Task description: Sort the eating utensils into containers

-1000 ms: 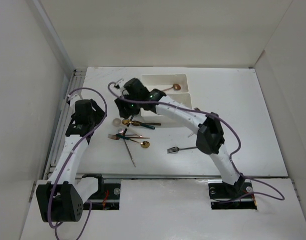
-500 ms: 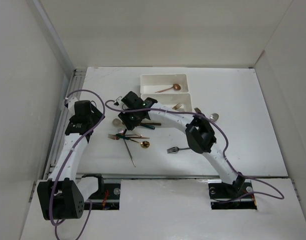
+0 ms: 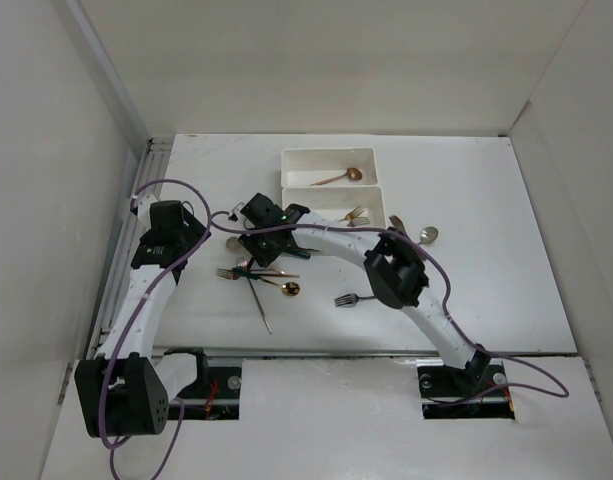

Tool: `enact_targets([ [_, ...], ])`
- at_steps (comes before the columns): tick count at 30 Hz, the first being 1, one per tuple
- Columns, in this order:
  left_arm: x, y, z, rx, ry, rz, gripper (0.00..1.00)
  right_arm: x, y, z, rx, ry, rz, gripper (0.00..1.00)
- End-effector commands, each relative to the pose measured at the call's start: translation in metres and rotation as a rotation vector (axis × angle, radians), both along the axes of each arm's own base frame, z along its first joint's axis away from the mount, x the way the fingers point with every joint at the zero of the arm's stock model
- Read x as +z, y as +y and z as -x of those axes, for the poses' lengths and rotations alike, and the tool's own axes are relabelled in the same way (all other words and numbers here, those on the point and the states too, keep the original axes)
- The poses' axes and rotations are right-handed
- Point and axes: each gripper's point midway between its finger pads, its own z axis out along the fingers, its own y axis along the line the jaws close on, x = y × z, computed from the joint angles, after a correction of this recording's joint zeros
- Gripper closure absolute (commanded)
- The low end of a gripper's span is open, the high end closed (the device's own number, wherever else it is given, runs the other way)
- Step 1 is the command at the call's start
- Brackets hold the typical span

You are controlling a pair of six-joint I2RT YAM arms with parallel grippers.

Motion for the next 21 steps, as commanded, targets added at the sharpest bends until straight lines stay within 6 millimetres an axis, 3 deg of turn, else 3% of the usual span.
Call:
enact_targets([
  [1, 0.019, 0.003, -0.012, 0.007, -0.062, -0.011, 0.37, 0.000, 0.016, -0.003, 0.000, -0.026, -0.023, 0.59],
  [2, 0.019, 0.003, -0.012, 0.007, -0.062, -0.011, 0.37, -0.012, 0.014, -0.002, 0.000, -0.014, -0.005, 0.62],
  [5, 0.019, 0.003, -0.012, 0.007, -0.062, -0.011, 0.37, -0.018, 0.015, -0.001, -0.018, 0.004, 0.001, 0.75],
  [6, 0.019, 0.003, -0.012, 0.007, -0.062, -0.011, 0.37, -0.018, 0.015, -0.001, -0.026, 0.008, -0.002, 0.89],
  [8, 0.015, 0.003, -0.010, 0.007, -0.053, -0.011, 0.37, -0.018, 0.015, -0.001, -0.026, 0.008, -0.002, 0.99],
  [11, 0.018, 0.003, -0.009, 0.007, -0.062, -0.011, 0.37, 0.010, 0.019, -0.006, -0.031, -0.031, -0.047, 1.00],
  [15, 0.018, 0.003, -0.009, 0.007, -0.062, -0.011, 0.37, 0.067, 0.027, -0.015, -0.051, -0.110, -0.145, 1.00],
  [21, 0.022, 0.005, -0.010, 0.008, -0.078, -0.024, 0.37, 0.201, 0.040, -0.030, -0.152, -0.260, -0.434, 1.00],
])
